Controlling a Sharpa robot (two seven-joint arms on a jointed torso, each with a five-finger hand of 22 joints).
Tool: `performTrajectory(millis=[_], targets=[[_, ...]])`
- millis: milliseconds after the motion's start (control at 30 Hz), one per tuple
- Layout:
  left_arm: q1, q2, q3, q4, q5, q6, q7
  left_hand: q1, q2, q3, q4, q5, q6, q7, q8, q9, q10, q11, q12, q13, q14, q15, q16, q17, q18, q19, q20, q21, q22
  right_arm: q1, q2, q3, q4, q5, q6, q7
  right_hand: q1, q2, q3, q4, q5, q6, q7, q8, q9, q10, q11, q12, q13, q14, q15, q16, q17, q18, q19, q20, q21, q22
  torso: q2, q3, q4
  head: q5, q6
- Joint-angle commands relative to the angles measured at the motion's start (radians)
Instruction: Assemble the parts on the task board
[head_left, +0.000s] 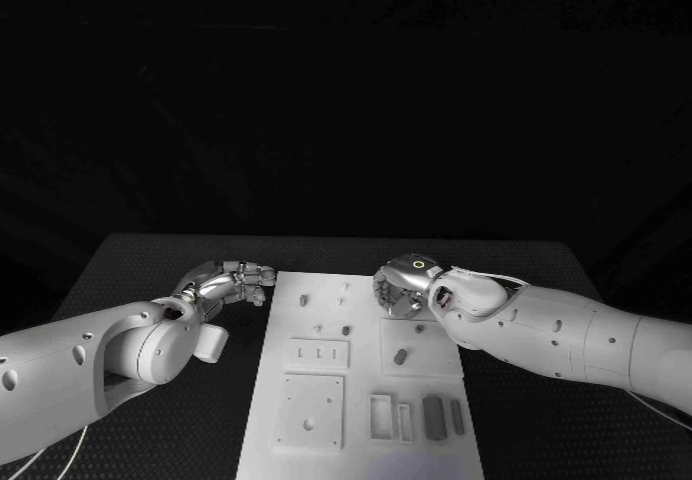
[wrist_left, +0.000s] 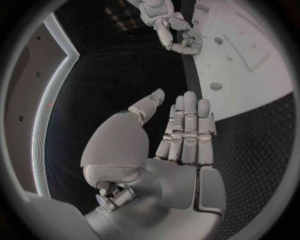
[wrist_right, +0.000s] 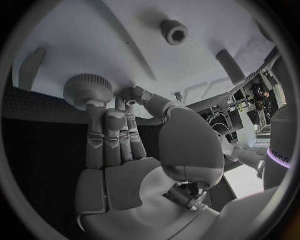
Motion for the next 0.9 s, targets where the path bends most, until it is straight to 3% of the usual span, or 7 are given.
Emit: performTrajectory(millis=[33, 200, 333, 667, 900], targets=[[0.001, 0.003, 0.000, 0.001, -0.004, 0.017, 0.005, -0.011, -0.003, 0.002, -0.006, 0.001, 0.001, 0.002, -0.007, 0.002, -0.001, 0.004, -0.006, 0.001, -0.007, -0.001, -0.004, 0.001, 0.013, -0.005, 0.000, 0.003, 0.011, -0.003, 0.002, -0.002, 0.005, -0.021, -0.025, -0.003, 0.003, 0.014, 0.001, -0.007, -0.001, 0.009, 0.001, 0.007, 0.005, 0.064, -0.015, 0.006, 0.010, -0.007, -0.016, 0.003, -0.002, 0.047, -0.005, -0.004, 0.006, 0.022, 0.001, 0.0007, -0.0003, 0.000, 0.000], [0.001, 0.003, 0.000, 0.001, -0.004, 0.016, 0.005, -0.011, -0.003, 0.002, -0.007, 0.001, 0.001, 0.002, -0.007, 0.002, -0.001, 0.004, -0.006, 0.001, -0.007, -0.001, -0.005, 0.001, 0.013, -0.005, 0.000, 0.004, 0.011, -0.003, 0.002, 0.000, 0.028, -0.021, -0.061, -0.039, 0.000, 0.015, 0.002, -0.012, -0.001, 0.014, -0.001, 0.009, 0.010, 0.067, -0.018, 0.007, 0.019, -0.007, -0.018, 0.003, -0.003, 0.047, -0.006, -0.006, 0.008, 0.021, 0.001, 0.0005, 0.0007, 0.001, 0.003], [0.001, 0.003, 0.000, 0.001, -0.004, 0.016, 0.005, -0.012, -0.003, 0.003, -0.007, 0.001, 0.001, 0.002, -0.007, 0.002, -0.002, 0.004, -0.006, 0.001, -0.007, -0.001, -0.005, 0.001, 0.013, -0.006, 0.000, 0.004, 0.011, -0.002, 0.006, 0.014, 0.041, -0.036, -0.083, -0.079, 0.000, 0.016, 0.003, -0.014, -0.001, 0.016, -0.002, 0.009, 0.011, 0.068, -0.018, 0.008, 0.022, -0.007, -0.019, 0.004, -0.004, 0.047, -0.006, -0.006, 0.009, 0.021, 0.001, -0.0003, 0.0006, 0.000, 0.004], [0.001, 0.009, 0.000, -0.002, -0.004, 0.017, 0.006, -0.012, -0.003, 0.004, -0.008, 0.001, 0.001, 0.002, -0.007, 0.002, -0.002, 0.004, -0.007, 0.001, -0.006, -0.001, -0.005, 0.001, 0.013, -0.006, 0.000, 0.004, 0.011, 0.003, 0.047, 0.032, 0.037, -0.070, -0.138, -0.149, -0.001, 0.015, 0.005, -0.020, -0.001, 0.020, -0.004, 0.010, 0.014, 0.069, -0.020, 0.007, 0.027, -0.007, -0.020, 0.005, -0.004, 0.047, -0.005, -0.008, 0.012, 0.021, 0.002, -0.0009, 0.0027, -0.003, 0.010], [0.001, 0.016, 0.000, -0.008, -0.004, 0.019, 0.005, -0.013, -0.002, 0.004, -0.009, 0.001, 0.001, 0.002, -0.007, 0.003, -0.001, 0.004, -0.007, 0.002, -0.006, -0.001, -0.006, 0.001, 0.013, -0.006, 0.000, 0.004, 0.011, 0.003, 0.078, 0.034, 0.020, -0.070, -0.144, -0.156, 0.000, 0.014, 0.008, -0.023, -0.001, 0.021, -0.005, 0.009, 0.015, 0.069, -0.020, 0.006, 0.030, -0.007, -0.021, 0.005, -0.005, 0.047, -0.005, -0.010, 0.013, 0.020, 0.002, -0.0028, 0.0039, 0.000, 0.007]])
